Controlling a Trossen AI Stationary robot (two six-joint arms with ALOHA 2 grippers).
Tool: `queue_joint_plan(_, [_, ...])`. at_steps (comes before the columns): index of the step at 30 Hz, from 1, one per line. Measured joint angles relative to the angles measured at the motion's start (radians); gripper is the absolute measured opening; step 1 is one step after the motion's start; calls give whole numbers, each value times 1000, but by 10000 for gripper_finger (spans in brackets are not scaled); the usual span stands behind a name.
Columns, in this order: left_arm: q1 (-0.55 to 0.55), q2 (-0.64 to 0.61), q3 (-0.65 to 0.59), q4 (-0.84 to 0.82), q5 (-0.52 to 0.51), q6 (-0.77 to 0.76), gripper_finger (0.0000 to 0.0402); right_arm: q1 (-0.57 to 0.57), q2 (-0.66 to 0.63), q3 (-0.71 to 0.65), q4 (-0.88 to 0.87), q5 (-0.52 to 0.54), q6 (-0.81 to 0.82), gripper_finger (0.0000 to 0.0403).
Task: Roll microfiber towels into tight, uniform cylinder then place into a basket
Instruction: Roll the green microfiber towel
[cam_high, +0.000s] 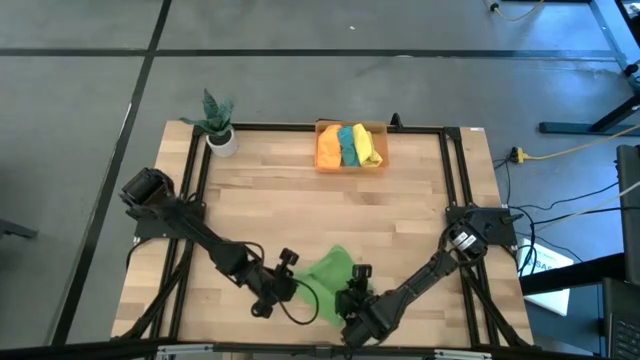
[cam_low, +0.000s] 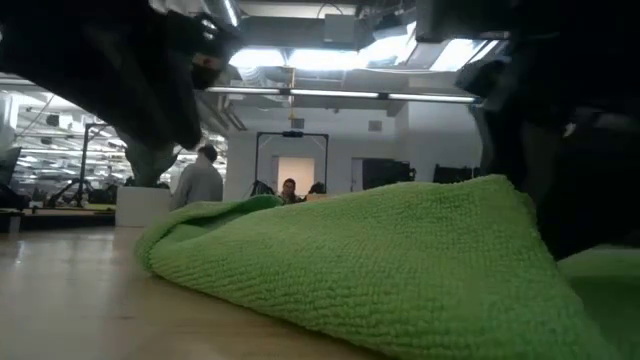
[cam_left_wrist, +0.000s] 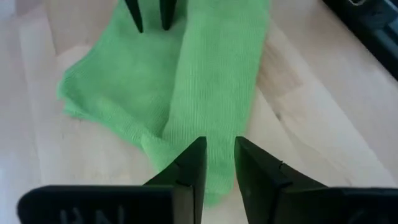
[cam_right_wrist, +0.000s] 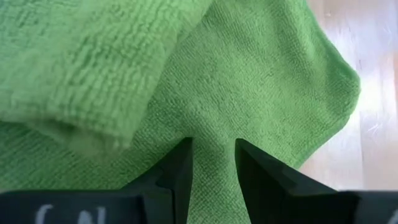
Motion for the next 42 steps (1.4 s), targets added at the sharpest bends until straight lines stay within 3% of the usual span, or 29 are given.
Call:
queue_joint_plan(14, [-128, -47, 0, -96, -47, -66, 75, -179, 0, 0, 4, 0, -344, 122])
queue_joint_plan(20, [-153, -47, 1, -105, -49, -81, 75, -237, 2, 9, 11, 2, -414, 122])
queue_joint_plan(33, [-147, -47, 1, -192, -81, -156, 75, -127, 2, 299, -151, 17, -286, 122])
queue_joint_plan(42, [-147, -48, 2, -224, -82, -203, 75, -44, 2, 328, -80, 17, -153, 122])
